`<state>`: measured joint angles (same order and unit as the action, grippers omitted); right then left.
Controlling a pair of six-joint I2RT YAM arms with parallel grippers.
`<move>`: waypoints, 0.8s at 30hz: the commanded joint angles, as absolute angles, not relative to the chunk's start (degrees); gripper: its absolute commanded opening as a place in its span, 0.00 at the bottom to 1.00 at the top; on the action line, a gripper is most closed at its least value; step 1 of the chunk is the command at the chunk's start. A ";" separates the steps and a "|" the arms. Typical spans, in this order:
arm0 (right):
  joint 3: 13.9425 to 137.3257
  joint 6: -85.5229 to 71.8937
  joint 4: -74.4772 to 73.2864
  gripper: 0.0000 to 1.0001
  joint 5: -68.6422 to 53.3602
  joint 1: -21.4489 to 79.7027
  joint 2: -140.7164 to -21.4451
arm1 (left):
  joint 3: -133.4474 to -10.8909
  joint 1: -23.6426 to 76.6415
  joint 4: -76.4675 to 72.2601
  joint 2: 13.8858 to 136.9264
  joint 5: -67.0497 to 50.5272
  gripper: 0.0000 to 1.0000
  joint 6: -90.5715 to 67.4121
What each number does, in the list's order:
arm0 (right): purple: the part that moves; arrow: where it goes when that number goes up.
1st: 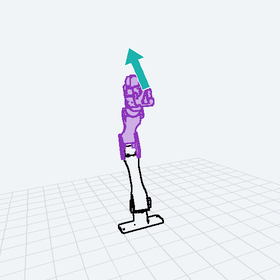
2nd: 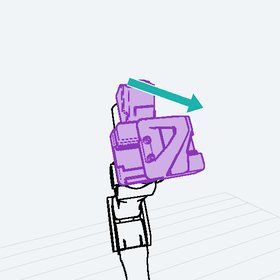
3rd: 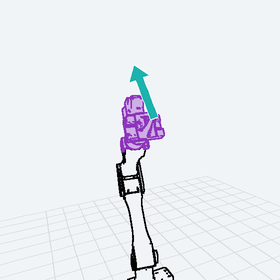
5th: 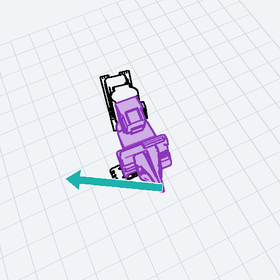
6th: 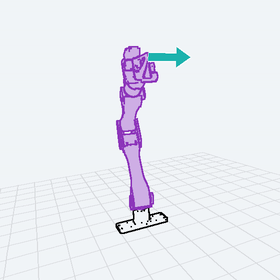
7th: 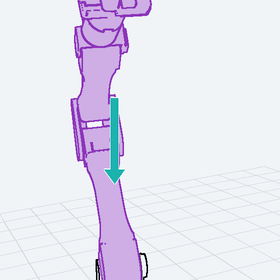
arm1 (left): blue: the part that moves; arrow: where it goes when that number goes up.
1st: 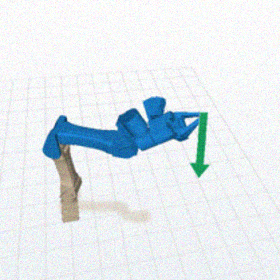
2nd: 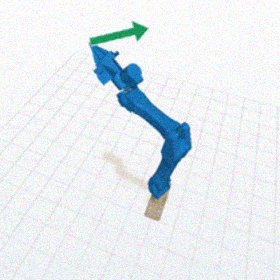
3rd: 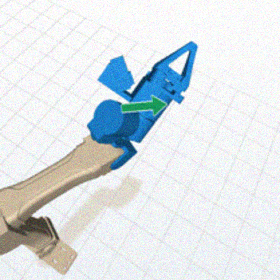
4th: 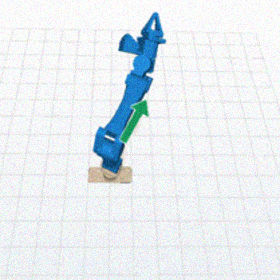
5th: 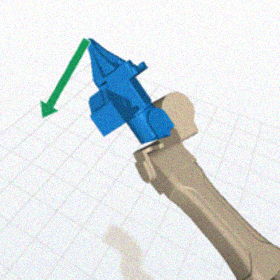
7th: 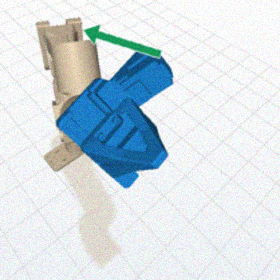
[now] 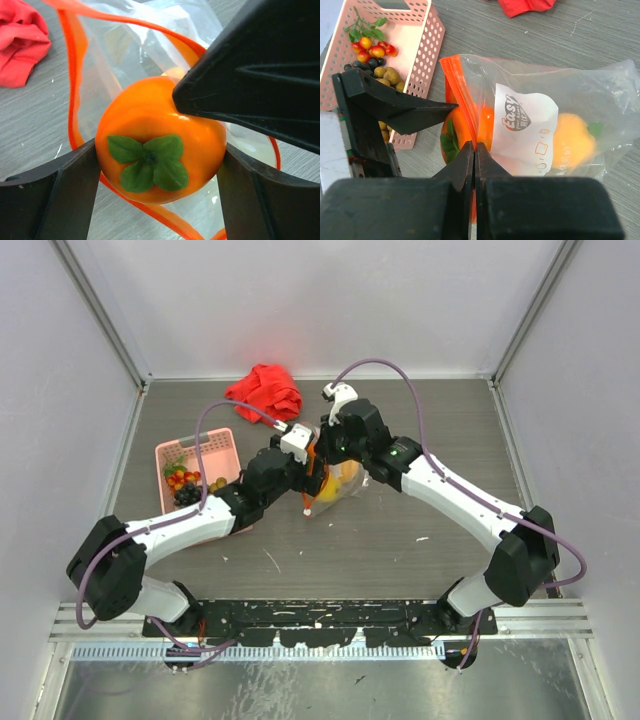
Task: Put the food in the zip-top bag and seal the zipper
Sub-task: Place the fake fruit in the zipper food storage bag.
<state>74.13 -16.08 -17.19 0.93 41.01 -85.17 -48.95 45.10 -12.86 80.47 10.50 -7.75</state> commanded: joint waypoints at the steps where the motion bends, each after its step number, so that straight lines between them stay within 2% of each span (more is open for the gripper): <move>1: 76.38 -16.89 -13.65 0.00 -1.49 41.57 -84.55 | -46.93 45.59 -29.21 79.65 3.44 0.77 -2.08; 5: 76.22 -16.79 -13.71 0.00 -1.58 41.57 -84.59 | -46.48 45.53 -29.96 79.83 1.48 0.77 -0.60; 12: 76.21 -16.79 -13.62 0.00 -2.28 41.56 -84.46 | -48.23 45.59 -28.21 82.81 15.20 0.81 0.95; 15: 76.18 -16.72 -13.62 0.00 -2.28 41.55 -84.38 | -49.66 45.51 -27.64 84.52 21.10 0.86 0.78; 17: 76.11 -16.66 -13.62 0.00 -2.09 41.52 -84.36 | -49.83 45.56 -27.64 84.91 21.36 0.87 0.33; 24: 75.61 -16.78 -13.00 0.00 -1.02 41.57 -84.12 | -48.66 45.57 -27.39 84.38 18.41 1.00 -2.54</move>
<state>74.15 -16.10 -16.21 -0.08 41.04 -85.17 -46.81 45.65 -22.37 85.43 16.91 -0.62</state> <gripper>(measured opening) 0.050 0.973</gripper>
